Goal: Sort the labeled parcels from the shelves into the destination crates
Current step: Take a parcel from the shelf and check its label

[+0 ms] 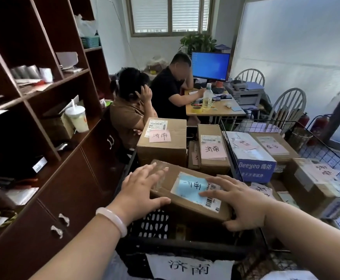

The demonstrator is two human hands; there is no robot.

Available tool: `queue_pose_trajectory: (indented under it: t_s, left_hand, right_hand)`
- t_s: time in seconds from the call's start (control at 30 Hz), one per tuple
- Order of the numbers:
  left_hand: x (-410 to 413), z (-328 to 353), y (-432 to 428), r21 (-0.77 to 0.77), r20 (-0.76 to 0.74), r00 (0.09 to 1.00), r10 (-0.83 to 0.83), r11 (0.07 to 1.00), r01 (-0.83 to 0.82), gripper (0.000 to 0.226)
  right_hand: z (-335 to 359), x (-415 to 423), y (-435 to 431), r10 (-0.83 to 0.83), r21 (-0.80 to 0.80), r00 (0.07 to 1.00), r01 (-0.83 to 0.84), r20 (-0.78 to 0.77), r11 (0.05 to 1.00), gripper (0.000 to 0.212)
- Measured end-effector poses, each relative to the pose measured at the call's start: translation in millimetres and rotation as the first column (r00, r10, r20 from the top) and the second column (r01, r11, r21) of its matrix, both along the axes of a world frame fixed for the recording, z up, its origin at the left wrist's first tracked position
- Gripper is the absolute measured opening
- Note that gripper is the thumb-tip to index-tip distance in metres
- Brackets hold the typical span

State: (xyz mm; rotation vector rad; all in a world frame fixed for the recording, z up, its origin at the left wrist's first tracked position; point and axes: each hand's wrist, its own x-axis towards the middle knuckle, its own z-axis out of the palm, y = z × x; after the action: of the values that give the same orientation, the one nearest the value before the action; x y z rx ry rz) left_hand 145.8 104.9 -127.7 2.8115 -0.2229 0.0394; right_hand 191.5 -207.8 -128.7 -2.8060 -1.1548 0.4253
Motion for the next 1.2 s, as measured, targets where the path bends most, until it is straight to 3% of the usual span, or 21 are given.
queue_pose_trajectory:
  t_s: [0.23, 0.43, 0.8, 0.9, 1.07, 1.2]
  left_hand:
    - [0.3, -3.5, 12.9, -0.094, 0.031, 0.997, 0.075, 0.993, -0.072, 0.073]
    - [-2.5, -5.8, 10.3, -0.079, 0.04, 0.997, 0.06, 0.995, -0.056, 0.072]
    - [-13.7, 0.6, -36.2, 0.068, 0.04, 0.992, -0.119, 0.991, 0.116, 0.076]
    - [-16.9, 4.6, -54.2, 0.057, 0.047, 0.978, -0.202, 0.978, 0.2, 0.076]
    - [-28.2, 4.2, -77.3, 0.057, 0.041, 0.95, -0.31, 0.95, 0.307, 0.076]
    - [-46.6, 1.7, -104.9, 0.049, 0.093, 0.892, -0.442, 0.897, 0.439, 0.076]
  right_hand:
    - [5.0, 28.7, 2.3, -0.018, -0.117, 0.995, 0.029, 0.098, 0.993, 0.093]
    - [0.4, 27.3, 1.0, -0.035, -0.123, 0.99, 0.052, 0.139, 0.991, 0.098]
    - [-6.1, -35.2, -5.4, -0.38, 0.092, 0.899, 0.369, 0.217, 0.925, 0.089]
    - [-3.5, -59.7, -5.8, -0.428, 0.037, 0.88, 0.43, 0.207, 0.902, 0.084]
    - [1.6, -112.1, -7.2, -0.602, 0.194, 0.763, 0.57, 0.236, 0.798, 0.08]
    - [-4.8, -171.6, -19.1, -0.735, 0.215, 0.619, 0.705, 0.277, 0.675, 0.085]
